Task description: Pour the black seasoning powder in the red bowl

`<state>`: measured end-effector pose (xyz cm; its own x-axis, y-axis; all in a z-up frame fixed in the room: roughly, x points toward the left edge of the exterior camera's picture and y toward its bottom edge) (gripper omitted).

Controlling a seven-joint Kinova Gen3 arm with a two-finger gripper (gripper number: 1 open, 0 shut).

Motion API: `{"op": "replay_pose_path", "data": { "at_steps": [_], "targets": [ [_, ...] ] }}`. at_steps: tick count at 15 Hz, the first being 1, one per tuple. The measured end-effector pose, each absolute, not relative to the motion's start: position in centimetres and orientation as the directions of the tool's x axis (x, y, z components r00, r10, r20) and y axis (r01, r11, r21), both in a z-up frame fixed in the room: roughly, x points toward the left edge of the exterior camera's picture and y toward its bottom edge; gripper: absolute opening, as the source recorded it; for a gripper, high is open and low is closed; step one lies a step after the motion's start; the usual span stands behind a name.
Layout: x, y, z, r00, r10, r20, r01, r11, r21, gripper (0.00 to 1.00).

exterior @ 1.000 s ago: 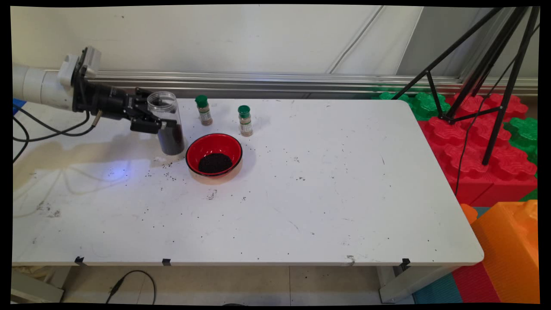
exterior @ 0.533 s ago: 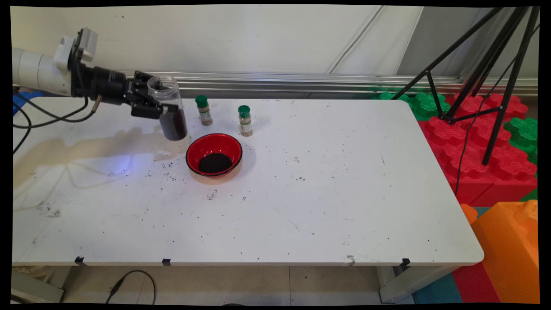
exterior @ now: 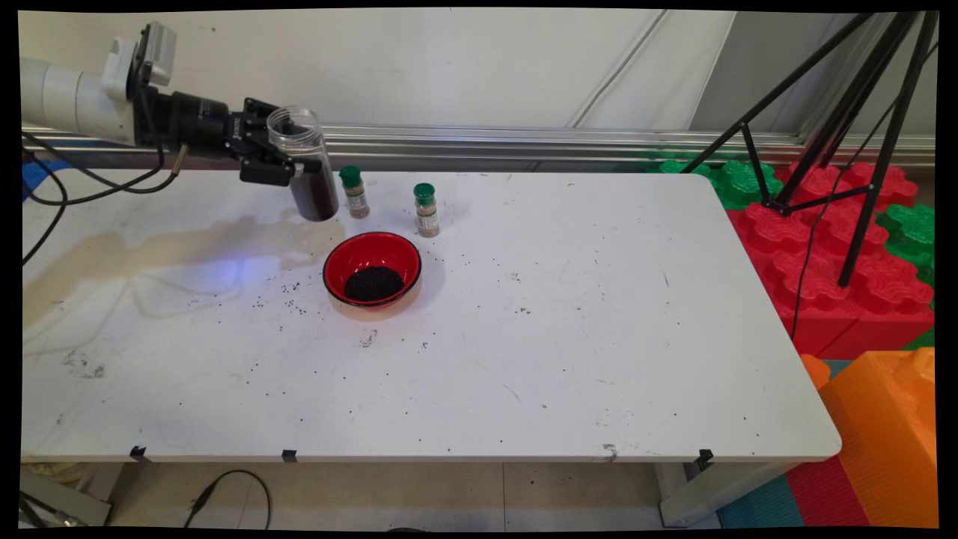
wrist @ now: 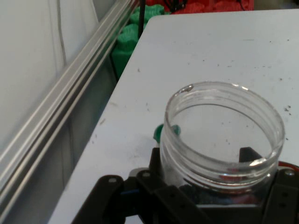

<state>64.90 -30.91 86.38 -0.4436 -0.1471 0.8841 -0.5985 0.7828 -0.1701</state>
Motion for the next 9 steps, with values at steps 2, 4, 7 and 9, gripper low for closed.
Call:
{"op": "replay_pose_path", "data": {
  "at_steps": [2,4,7,9],
  "targets": [
    [64.6,-31.4,86.6,-0.452,-0.123,0.883,-0.586,0.788,-0.190,0.00],
    [64.2,-32.0,86.8,-0.466,-0.085,0.881,-0.563,0.796,-0.221,0.00],
    [63.7,-32.7,87.0,-0.485,-0.034,0.874,-0.531,0.806,-0.263,0.00],
    [63.4,-33.1,86.9,-0.500,0.004,0.866,-0.503,0.812,-0.294,0.00]
  ]
}}
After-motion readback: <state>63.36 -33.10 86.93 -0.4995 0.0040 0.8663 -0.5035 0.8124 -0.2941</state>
